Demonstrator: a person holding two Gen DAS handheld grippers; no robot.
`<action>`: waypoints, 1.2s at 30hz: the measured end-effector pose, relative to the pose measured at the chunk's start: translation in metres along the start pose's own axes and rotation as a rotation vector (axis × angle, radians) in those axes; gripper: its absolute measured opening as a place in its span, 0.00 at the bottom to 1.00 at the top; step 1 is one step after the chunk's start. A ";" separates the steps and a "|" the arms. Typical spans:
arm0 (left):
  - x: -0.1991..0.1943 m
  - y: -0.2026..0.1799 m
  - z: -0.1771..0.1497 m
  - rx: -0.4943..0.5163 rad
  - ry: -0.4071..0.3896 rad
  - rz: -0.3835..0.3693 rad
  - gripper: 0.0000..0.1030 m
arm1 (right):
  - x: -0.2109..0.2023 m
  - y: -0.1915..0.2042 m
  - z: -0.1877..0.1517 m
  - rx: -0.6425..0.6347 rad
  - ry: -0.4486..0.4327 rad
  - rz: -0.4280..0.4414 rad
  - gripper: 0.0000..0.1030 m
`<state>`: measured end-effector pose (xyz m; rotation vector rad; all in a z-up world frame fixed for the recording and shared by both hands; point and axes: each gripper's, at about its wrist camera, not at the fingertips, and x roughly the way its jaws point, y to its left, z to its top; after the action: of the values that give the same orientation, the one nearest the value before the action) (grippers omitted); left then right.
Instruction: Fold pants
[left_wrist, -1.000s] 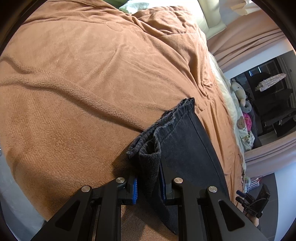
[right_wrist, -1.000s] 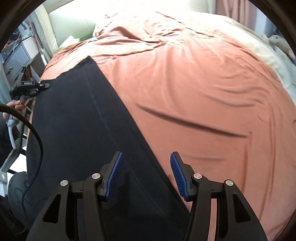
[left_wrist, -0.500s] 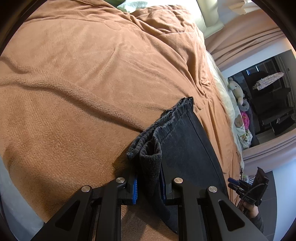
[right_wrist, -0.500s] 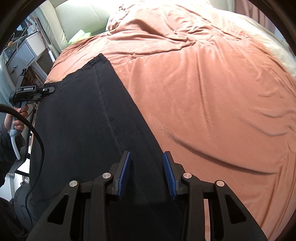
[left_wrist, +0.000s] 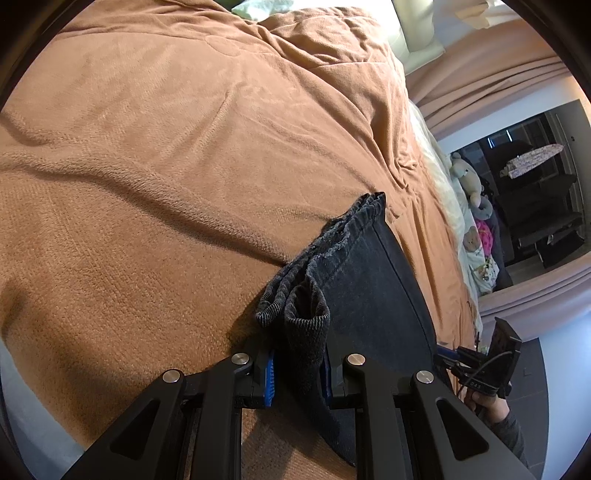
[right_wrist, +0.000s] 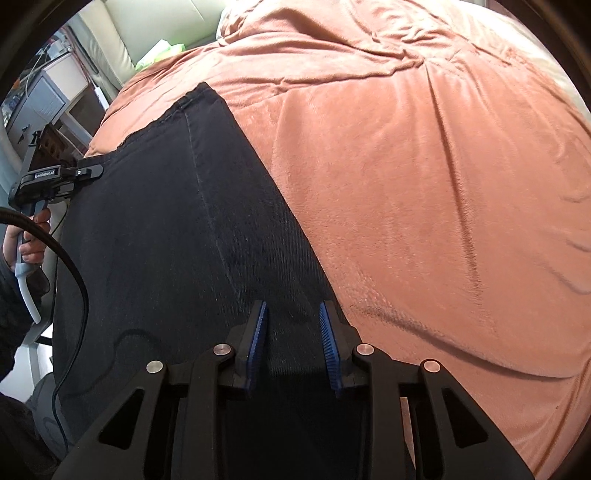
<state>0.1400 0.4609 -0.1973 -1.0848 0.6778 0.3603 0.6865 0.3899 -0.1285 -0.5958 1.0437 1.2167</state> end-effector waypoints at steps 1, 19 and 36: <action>0.000 0.001 0.000 0.000 0.001 -0.002 0.18 | 0.001 -0.001 0.001 0.005 0.002 0.004 0.25; 0.001 -0.004 -0.006 0.002 -0.005 -0.007 0.23 | -0.021 0.021 0.007 -0.026 -0.059 -0.188 0.00; 0.005 -0.002 0.013 0.010 -0.043 0.016 0.13 | -0.024 0.030 0.000 0.051 -0.074 -0.204 0.00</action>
<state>0.1497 0.4711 -0.1954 -1.0600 0.6500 0.3927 0.6581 0.3873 -0.1031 -0.5982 0.9256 1.0233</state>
